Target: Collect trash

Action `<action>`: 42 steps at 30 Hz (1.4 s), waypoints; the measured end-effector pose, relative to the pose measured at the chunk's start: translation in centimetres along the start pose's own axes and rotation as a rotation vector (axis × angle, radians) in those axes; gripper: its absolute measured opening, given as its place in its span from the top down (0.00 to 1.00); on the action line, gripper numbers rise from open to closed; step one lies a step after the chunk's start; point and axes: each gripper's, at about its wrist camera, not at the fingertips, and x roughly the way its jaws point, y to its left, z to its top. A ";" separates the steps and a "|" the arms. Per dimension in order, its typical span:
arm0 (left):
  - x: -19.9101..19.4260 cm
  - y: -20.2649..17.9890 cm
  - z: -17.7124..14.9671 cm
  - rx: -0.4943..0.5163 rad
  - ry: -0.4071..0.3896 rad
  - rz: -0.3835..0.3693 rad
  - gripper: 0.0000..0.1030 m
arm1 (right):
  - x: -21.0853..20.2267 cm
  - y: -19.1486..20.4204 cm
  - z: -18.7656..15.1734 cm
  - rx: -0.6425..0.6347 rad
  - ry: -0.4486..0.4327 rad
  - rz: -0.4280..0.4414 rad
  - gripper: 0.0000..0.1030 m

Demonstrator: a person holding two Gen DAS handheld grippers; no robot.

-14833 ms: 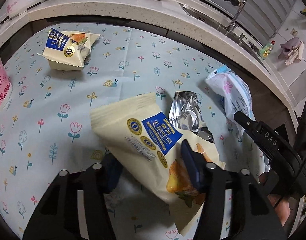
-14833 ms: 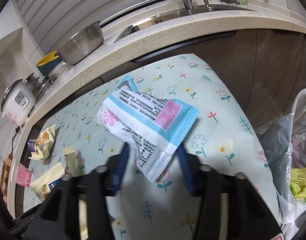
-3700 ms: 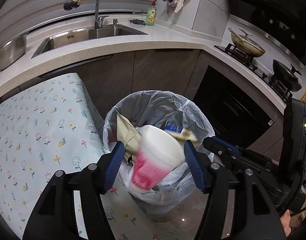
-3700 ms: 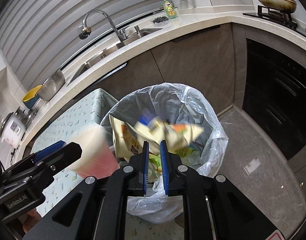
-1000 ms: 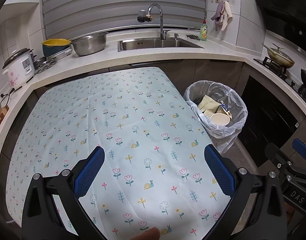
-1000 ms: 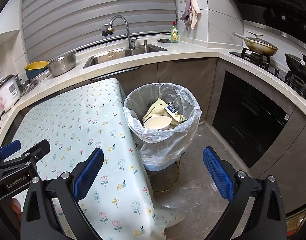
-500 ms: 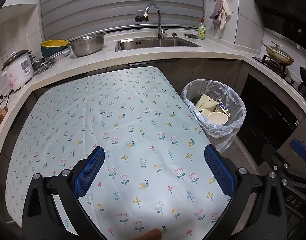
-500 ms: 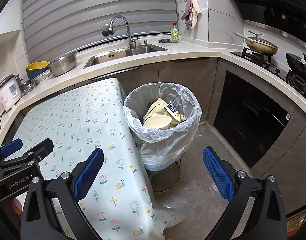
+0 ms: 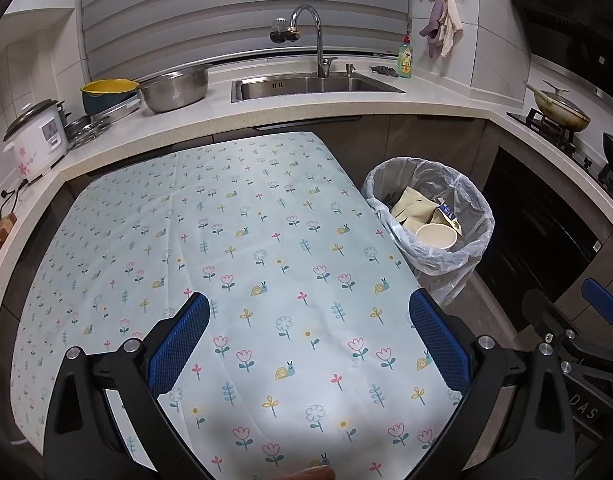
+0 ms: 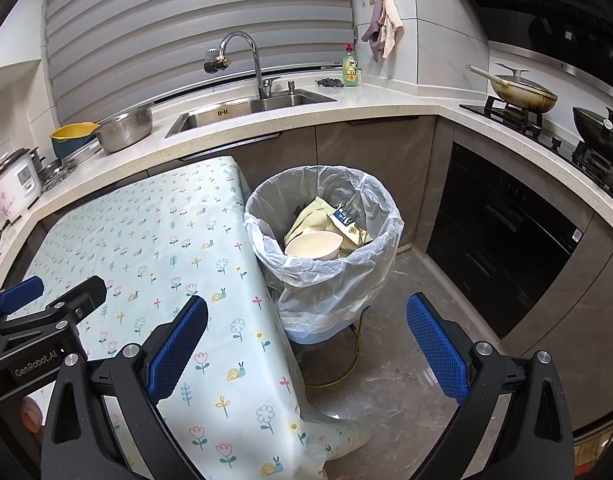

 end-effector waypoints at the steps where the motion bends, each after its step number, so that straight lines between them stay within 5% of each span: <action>1: 0.1 -0.1 0.0 0.002 0.002 0.000 0.07 | 0.1 0.0 0.0 0.001 0.001 0.002 0.07; 42: 1.8 -1.5 0.0 0.028 0.015 0.036 0.07 | 2.2 -1.1 -0.9 0.014 0.027 0.017 0.07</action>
